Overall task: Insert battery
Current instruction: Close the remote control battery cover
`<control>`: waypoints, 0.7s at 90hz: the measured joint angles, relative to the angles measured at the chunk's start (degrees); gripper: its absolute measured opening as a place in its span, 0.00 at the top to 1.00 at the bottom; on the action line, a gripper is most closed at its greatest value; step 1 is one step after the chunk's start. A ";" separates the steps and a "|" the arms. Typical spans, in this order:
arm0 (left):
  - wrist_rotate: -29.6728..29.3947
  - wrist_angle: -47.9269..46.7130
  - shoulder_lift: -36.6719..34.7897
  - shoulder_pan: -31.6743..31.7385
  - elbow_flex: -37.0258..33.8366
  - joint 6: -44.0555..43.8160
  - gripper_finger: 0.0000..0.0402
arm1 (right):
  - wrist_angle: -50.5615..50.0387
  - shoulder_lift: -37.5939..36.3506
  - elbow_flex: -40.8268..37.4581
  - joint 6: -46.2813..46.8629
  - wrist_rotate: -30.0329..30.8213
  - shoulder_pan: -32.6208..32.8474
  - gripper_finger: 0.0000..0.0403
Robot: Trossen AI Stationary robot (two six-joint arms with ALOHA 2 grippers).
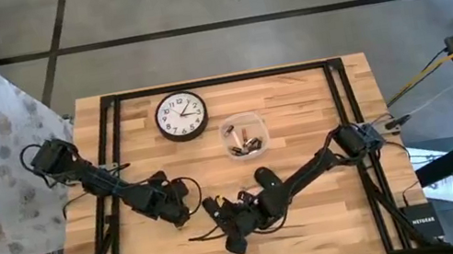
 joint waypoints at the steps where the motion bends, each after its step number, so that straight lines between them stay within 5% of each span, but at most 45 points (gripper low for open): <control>1: -0.04 0.00 0.00 0.01 0.00 -0.04 0.76 | 0.03 0.00 0.00 -0.01 0.00 0.00 0.63; 48: -0.93 0.84 0.00 0.07 -0.07 -0.03 0.76 | 4.13 0.00 0.07 -4.56 -2.14 -0.09 0.63; 63: -1.34 1.01 0.00 0.07 -0.07 0.04 0.76 | 1.02 -0.47 0.07 -3.74 4.19 0.13 0.63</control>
